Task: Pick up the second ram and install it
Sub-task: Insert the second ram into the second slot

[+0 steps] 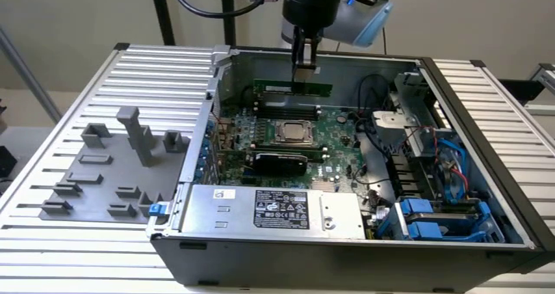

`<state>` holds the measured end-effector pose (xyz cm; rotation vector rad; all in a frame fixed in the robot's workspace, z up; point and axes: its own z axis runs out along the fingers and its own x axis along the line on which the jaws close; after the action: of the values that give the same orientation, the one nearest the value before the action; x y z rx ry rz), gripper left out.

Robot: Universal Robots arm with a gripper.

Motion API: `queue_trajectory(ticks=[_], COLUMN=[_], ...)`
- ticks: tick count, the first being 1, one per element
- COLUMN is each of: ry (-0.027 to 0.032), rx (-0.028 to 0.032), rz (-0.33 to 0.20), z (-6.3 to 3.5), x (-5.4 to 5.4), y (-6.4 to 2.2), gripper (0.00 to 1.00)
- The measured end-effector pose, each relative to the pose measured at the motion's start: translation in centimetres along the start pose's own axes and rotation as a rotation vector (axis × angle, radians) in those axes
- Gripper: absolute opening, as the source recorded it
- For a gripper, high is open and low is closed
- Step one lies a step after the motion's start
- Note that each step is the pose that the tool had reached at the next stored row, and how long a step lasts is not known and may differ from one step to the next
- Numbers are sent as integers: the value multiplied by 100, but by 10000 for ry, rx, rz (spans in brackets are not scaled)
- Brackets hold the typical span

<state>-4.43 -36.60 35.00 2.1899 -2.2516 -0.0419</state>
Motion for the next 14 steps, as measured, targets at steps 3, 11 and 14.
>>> queue_trajectory(ticks=[3,11,14], ry=[0,0,5], rx=[0,0,2], rz=[0,0,-1], z=[0,0,8], x=[0,0,0], y=[0,0,-1], gripper=[0,0,0])
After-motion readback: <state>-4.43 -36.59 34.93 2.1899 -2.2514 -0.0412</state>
